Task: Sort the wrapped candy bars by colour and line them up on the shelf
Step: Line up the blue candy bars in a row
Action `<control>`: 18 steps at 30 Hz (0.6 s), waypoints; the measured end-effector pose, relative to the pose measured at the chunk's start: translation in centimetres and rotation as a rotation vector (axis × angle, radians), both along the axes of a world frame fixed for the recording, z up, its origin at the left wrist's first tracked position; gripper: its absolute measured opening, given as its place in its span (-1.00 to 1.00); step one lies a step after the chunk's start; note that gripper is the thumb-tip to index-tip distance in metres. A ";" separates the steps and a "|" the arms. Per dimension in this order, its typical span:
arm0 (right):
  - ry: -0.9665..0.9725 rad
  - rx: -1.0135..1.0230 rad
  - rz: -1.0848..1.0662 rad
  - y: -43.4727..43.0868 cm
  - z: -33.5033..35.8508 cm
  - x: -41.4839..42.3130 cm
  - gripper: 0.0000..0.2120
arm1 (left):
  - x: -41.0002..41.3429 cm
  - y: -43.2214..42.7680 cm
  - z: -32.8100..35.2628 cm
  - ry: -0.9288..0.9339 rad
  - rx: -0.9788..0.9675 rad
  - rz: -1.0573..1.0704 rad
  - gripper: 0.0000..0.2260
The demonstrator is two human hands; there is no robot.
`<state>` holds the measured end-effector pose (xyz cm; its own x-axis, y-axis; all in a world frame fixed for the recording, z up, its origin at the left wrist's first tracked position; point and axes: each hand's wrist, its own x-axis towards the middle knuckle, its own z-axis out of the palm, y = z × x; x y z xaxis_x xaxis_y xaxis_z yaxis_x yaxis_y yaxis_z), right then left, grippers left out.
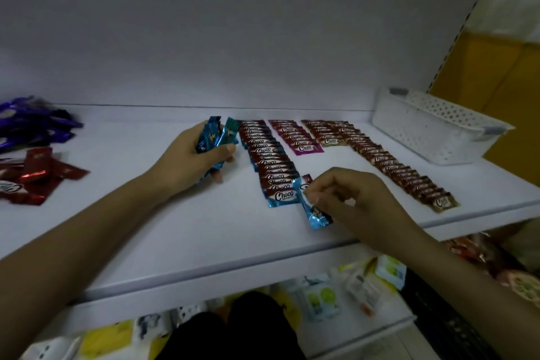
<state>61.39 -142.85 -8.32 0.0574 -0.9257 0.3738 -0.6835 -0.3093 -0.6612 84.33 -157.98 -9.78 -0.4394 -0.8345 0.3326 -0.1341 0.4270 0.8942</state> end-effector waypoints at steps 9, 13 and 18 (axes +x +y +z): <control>0.317 0.096 0.012 -2.7 1.1 0.0 -0.96 | 0.0 -0.3 -0.3 -0.029 -0.027 0.004 -0.90; 0.409 0.027 -0.039 -3.2 0.6 0.3 -0.93 | -0.1 -0.2 -0.3 0.000 -0.014 -0.004 -0.90; 0.437 -0.007 -0.078 -3.6 0.1 0.4 -0.91 | -0.2 -0.3 -0.3 0.007 -0.001 -0.014 -0.91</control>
